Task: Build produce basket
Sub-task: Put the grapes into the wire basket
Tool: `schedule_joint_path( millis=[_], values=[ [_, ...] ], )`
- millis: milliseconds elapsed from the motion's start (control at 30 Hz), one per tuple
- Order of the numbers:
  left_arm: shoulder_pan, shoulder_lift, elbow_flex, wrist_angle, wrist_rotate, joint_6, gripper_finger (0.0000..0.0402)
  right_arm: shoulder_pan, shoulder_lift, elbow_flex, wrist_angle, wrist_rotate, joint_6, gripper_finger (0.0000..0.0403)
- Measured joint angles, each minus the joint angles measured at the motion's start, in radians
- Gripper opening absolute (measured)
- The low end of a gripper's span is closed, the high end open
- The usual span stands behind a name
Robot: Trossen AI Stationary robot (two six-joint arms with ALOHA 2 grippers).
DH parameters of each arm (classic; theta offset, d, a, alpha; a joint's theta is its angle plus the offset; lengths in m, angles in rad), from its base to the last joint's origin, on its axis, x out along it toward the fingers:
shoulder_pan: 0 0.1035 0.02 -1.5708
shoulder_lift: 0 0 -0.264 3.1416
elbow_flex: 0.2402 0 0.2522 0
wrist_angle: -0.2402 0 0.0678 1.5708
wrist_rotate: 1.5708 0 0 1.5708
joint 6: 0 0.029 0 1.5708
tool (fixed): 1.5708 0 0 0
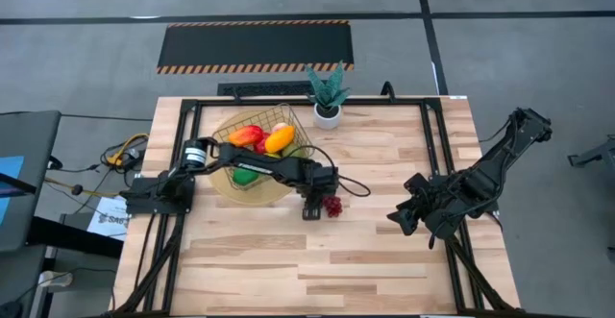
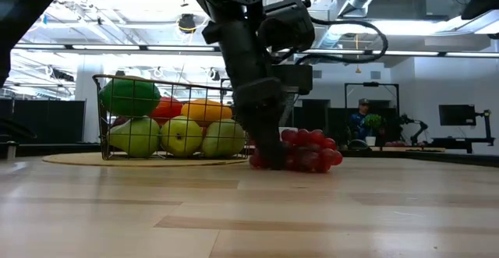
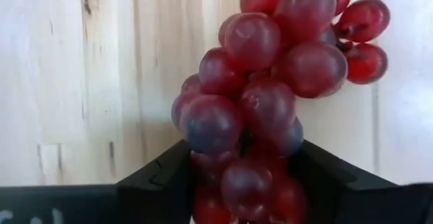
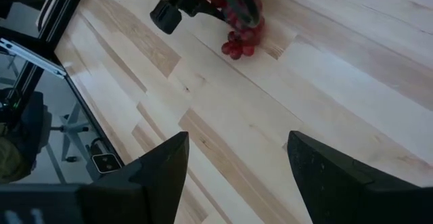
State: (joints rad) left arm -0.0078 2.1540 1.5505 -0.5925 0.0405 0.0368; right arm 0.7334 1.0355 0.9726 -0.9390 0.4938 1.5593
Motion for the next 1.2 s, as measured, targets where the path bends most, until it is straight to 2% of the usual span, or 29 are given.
schedule_joint_path(
  millis=[167,333,567,767,833,933,1200],
  values=[
    [-0.004,0.0,0.116,-0.12,0.077,-0.097,0.0166,0.0,0.0,0.0,-0.001,0.0,0.0,0.0273],
    [-0.015,0.0,0.27,-0.284,0.227,-0.151,0.0165,0.0,0.0,0.0,-0.002,-0.001,-0.001,0.0273],
    [-0.052,-0.001,0.519,-0.531,0.515,-0.161,0.0165,0.0,0.0,0.0,-0.003,-0.034,-0.023,0.0273],
    [-0.101,-0.002,0.759,-0.66,0.664,-0.186,0.0165,0.0,0.0,0.0,-0.003,-0.034,-0.025,0.0273],
    [-0.118,-0.009,0.808,-0.637,0.721,-0.218,0.0165,0.0,0.0,0.0,-0.003,-0.034,-0.027,0.0273],
    [-0.138,-0.078,0.763,-0.494,0.808,-0.335,0.0165,0.0,0.0,0.0,-0.002,-0.033,-0.028,0.0273],
    [-0.202,-0.187,0.762,-0.173,0.815,-0.477,0.0165,0.0,0.0,0.0,0.009,-0.033,-0.049,0.0273]
  ],
)
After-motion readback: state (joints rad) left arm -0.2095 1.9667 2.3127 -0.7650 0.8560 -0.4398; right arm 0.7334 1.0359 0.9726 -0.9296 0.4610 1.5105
